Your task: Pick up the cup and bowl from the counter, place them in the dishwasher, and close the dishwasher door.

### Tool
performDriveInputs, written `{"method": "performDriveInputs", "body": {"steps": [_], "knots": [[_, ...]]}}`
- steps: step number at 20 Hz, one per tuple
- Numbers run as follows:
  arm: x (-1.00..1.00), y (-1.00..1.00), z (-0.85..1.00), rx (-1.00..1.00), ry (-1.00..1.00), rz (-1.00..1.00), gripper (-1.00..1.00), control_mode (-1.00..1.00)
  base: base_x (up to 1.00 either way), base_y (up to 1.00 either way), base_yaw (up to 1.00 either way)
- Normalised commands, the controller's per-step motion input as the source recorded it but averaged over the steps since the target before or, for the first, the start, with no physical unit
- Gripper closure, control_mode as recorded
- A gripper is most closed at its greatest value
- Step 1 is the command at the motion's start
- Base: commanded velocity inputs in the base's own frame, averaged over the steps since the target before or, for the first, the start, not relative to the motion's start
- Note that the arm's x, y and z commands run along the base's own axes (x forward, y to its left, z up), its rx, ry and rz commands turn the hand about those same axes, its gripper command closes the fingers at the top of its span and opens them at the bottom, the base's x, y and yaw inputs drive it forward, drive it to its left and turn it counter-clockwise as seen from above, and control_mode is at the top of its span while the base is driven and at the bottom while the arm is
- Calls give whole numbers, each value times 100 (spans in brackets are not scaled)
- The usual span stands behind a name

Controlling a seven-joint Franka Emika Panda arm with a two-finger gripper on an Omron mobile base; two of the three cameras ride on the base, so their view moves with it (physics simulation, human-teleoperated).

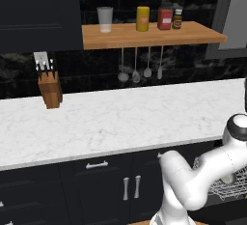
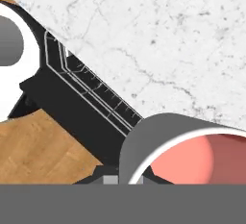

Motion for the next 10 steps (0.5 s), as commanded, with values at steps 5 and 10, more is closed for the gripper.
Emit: {"method": "performDriveInputs", "body": {"steps": [5, 10], "knots": [[-100, 18, -3, 1, -8, 64, 100, -100, 0, 0, 0], [-100, 14, -9, 9, -9, 64, 100, -100, 0, 0, 0]]}}
